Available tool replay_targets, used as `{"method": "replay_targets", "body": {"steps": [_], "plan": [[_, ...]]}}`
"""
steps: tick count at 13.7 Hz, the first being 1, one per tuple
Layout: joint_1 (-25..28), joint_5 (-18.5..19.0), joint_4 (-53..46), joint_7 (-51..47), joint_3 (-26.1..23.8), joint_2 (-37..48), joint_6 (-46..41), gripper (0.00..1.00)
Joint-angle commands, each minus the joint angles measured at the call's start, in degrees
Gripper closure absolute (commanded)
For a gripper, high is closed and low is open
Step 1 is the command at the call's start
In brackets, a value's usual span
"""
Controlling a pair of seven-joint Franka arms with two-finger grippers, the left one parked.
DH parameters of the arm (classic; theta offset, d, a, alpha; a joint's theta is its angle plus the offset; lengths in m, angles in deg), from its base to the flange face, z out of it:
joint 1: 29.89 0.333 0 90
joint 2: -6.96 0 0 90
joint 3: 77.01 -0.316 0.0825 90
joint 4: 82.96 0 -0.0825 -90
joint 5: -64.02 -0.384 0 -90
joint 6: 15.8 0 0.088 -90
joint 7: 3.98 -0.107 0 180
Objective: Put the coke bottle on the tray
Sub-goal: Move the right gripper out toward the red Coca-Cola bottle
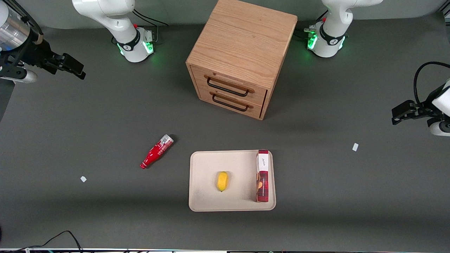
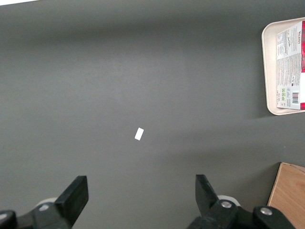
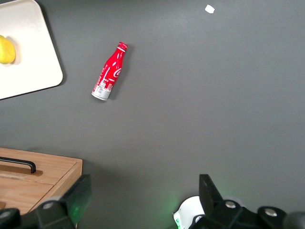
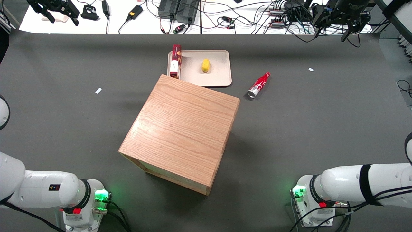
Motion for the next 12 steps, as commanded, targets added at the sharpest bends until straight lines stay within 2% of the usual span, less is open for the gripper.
{"method": "replay_targets", "body": {"steps": [1,8,10,12], "plan": [[0.14,-1.07,-1.23,-0.28,0.91,-0.22,-2.23,0.00],[0.67,-1.24,-2.37,0.32,1.35,-1.97,-4.35,0.00],[0.84,-3.78,-6.99,-0.72,1.01,-5.46,-4.26,0.00],[1.11,-4.23,-13.41,-7.19,0.21,-10.12,-4.44,0.00]]}}
